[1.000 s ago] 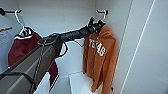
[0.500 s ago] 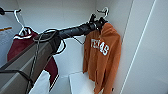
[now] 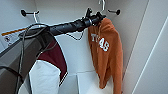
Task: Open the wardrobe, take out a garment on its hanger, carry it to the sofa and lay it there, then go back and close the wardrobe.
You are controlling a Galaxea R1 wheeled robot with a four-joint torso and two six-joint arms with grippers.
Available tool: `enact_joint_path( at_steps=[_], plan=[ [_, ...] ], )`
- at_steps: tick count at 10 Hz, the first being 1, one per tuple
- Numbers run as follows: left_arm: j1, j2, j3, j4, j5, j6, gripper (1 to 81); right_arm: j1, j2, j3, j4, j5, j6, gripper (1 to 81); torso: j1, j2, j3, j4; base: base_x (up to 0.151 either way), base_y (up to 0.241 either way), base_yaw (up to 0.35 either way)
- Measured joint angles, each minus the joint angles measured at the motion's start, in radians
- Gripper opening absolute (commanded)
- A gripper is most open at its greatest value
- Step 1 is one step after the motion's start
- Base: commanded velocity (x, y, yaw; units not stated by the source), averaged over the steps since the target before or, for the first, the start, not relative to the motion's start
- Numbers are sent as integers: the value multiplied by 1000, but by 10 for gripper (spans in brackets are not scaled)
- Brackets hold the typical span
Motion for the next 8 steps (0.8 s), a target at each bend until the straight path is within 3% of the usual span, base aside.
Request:
enact_joint_path(
  at_steps=[2, 3, 8],
  plan=[
    [4, -32, 23, 22, 51, 5, 10, 13, -2, 0, 0, 3, 0, 811, 0, 0, 0, 66, 0, 0, 0],
    [3, -25, 44, 41, 69, 13, 10, 17, -3, 0, 0, 5, 0, 811, 0, 0, 0, 85, 0, 0, 0],
    [24, -3, 185, 58, 125, 15, 10, 16, -3, 0, 0, 5, 0, 811, 0, 0, 0, 90, 0, 0, 0]
  ],
)
